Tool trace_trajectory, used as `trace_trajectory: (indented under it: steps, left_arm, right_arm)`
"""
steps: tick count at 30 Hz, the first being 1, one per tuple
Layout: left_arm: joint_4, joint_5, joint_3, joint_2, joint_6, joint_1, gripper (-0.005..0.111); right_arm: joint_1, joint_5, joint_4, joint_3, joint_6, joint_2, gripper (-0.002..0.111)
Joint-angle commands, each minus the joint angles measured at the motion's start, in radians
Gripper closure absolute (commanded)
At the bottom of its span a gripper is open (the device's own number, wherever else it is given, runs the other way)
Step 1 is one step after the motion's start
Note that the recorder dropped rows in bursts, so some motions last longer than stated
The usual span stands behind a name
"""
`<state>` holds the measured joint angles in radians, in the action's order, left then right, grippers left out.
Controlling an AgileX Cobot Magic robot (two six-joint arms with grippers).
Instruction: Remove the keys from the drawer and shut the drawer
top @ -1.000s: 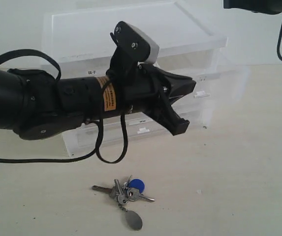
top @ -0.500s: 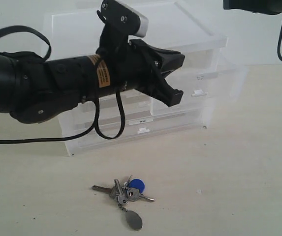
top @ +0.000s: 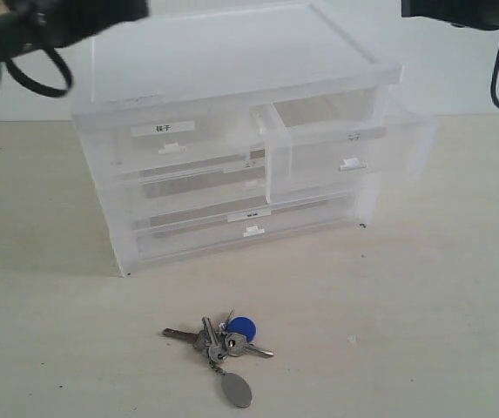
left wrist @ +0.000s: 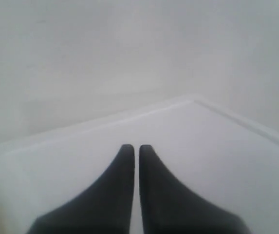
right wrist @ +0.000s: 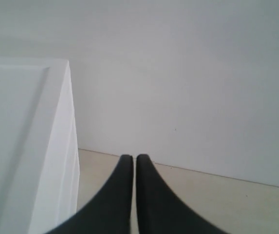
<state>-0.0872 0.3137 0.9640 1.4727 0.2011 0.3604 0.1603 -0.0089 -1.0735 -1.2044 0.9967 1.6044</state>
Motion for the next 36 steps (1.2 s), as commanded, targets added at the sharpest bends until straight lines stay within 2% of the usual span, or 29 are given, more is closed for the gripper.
trace_trajectory:
  steps: [1, 3, 5, 11, 15, 18, 24, 36]
  left_arm:
    - [0.087, -0.126, -0.015, -0.004, 0.044, -0.187, 0.102]
    - [0.061, -0.174, -0.015, 0.012, 0.044, -0.234, 0.102]
    - [0.061, -0.207, -0.02, 0.03, 0.044, -0.249, 0.102]
    - [0.046, -0.19, -0.061, 0.078, 0.042, -0.237, 0.102]
    - [0.046, -0.155, -0.066, 0.088, 0.055, -0.232, 0.102]
    - [0.045, -0.153, -0.066, 0.091, 0.07, -0.213, 0.102]
    - [-0.003, -0.157, -0.066, 0.109, 0.074, -0.109, 0.102]
    - [-0.011, -0.168, -0.066, 0.083, 0.098, -0.103, 0.102]
  right_arm:
    - [0.033, 0.019, -0.007, -0.004, -0.002, 0.009, 0.108]
    - [0.055, 0.02, -0.007, -0.004, -0.006, 0.025, 0.108]
    - [0.071, 0.042, -0.007, -0.004, -0.016, 0.045, 0.108]
    - [0.073, 0.06, 0.0, 0.006, -0.014, 0.064, 0.108]
    - [0.121, 0.085, 0.009, 0.023, -0.029, 0.06, 0.108]
    - [0.164, 0.083, 0.009, 0.046, -0.042, 0.06, 0.108]
    - [0.208, 0.13, 0.041, 0.082, -0.059, 0.032, 0.108]
    - [0.211, 0.163, 0.124, 0.27, -0.068, -0.178, 0.108]
